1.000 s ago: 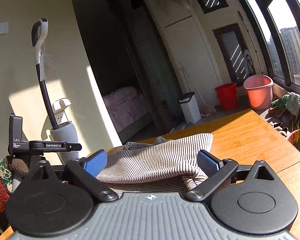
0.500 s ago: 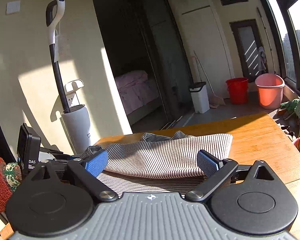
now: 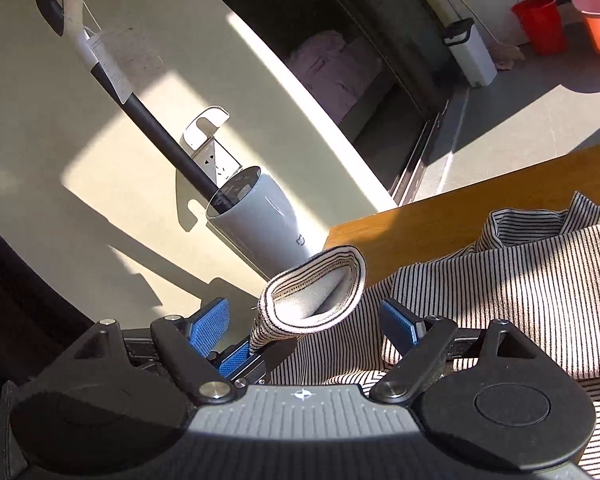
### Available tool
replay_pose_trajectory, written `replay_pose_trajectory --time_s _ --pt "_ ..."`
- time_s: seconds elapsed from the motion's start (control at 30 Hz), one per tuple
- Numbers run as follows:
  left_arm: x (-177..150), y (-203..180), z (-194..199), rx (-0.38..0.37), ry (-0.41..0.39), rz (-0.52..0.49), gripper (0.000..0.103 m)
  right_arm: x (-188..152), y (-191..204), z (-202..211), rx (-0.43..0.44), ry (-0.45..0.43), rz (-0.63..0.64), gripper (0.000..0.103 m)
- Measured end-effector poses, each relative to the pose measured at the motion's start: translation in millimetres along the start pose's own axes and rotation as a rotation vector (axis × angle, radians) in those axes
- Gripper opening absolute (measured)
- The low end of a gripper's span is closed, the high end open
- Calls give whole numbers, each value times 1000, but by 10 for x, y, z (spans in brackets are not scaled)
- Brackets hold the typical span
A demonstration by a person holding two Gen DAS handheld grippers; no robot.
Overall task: Fold clothes
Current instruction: 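Lift the sleeve with the left gripper, fold it across the body, release, then press and smooth the folded sweater with both open grippers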
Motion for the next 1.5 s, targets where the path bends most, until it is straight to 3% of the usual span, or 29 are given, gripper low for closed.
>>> replay_pose_trajectory --time_s 0.03,0.07,0.1,0.13,0.17,0.2,0.3,0.37,0.4,0.53,0.7,0.93,0.97,1.03,1.17,1.27,1.4,1.5 --pt "-4 -24 12 -8 -4 -1 10 -8 -6 -39 4 8 -17 83" --pt "-9 -49 24 -15 -9 -2 10 -10 0 -66 5 14 -20 75" --pt "-13 -68 33 -24 -13 2 10 -12 13 -84 6 20 -12 42" --pt "-14 -79 42 -31 -18 8 10 -8 39 -84 4 25 14 22" --pt "-13 -88 54 -38 -22 13 10 6 73 -63 3 23 46 12" --pt "-11 -98 66 -48 -26 18 11 26 109 -25 6 12 80 11" --pt "-12 -74 168 -80 -58 53 24 167 157 251 -33 -68 172 10" --pt "-16 -21 254 -108 -77 102 43 297 98 498 -62 -131 191 10" --pt "-20 21 276 -120 -79 128 57 357 46 627 -80 -162 192 10" --pt "-58 153 292 -144 -69 201 69 511 -382 1135 -187 -270 155 10" --pt "-102 147 170 -179 -18 232 75 365 -1149 1485 -317 -311 38 10" --pt "-15 -95 -102 -272 39 280 84 -136 -2037 1268 -412 -212 -146 12" --pt "-2 -134 -139 -286 46 287 85 -185 -2083 1256 -439 -219 -158 17" --pt "22 -229 -227 -315 53 294 87 -266 -2102 1281 -498 -260 -167 32" --pt "-9 -421 -434 -354 69 300 94 -375 -1833 1426 -598 -381 -95 34" --pt "-122 -525 -601 -350 88 301 94 -442 -1502 1499 -571 -475 -10 39" --pt "-250 -531 -775 -309 91 317 96 -495 -1356 1346 -463 -469 -7 47" --pt "-269 -539 -798 -293 93 308 99 -512 -1553 1093 -485 -415 -79 50"
Point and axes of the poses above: each gripper's, at about its wrist camera, not at the fingertips, and z roughly against the way its jaws point, y to its left, x to its top, the point moved 6 cm from there along -z, roughly the way its jaws point, and after that the axes turned 7 degrees about y, right-handed, at the moved point
